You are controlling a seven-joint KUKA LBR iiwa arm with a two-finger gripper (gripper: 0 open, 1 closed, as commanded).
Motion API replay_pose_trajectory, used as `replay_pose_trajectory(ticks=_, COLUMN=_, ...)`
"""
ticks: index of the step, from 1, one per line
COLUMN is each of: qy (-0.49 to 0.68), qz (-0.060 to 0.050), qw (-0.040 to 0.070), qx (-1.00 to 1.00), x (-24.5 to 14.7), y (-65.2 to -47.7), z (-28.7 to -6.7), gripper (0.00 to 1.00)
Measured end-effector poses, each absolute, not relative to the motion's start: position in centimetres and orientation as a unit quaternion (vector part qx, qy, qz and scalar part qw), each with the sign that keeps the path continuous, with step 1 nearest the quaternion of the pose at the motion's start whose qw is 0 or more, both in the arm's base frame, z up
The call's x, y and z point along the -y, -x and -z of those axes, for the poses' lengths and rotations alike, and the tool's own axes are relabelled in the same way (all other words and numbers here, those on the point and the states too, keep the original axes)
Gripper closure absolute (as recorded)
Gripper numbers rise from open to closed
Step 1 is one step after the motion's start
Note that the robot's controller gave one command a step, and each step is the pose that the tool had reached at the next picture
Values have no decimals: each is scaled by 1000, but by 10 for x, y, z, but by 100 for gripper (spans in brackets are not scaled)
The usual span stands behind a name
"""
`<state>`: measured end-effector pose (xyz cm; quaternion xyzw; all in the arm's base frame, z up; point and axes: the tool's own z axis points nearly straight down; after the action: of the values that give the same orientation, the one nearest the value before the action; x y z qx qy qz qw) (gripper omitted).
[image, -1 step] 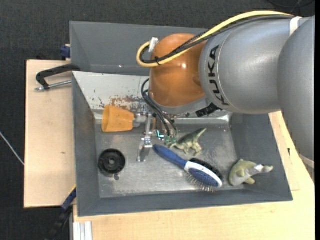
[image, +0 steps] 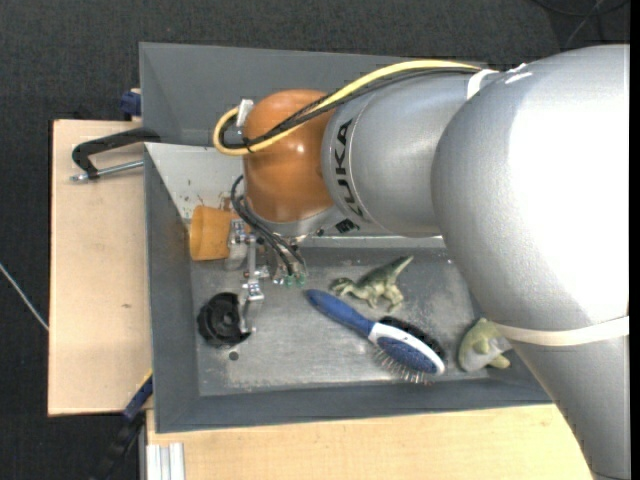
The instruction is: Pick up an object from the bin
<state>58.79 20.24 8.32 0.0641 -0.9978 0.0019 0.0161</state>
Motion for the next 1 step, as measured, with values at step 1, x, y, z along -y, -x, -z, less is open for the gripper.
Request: replay_pose_trajectory(ticks=1, qy=-36, qz=-1, qw=1, qx=999, x=-233, y=-577, z=-102, gripper=0)
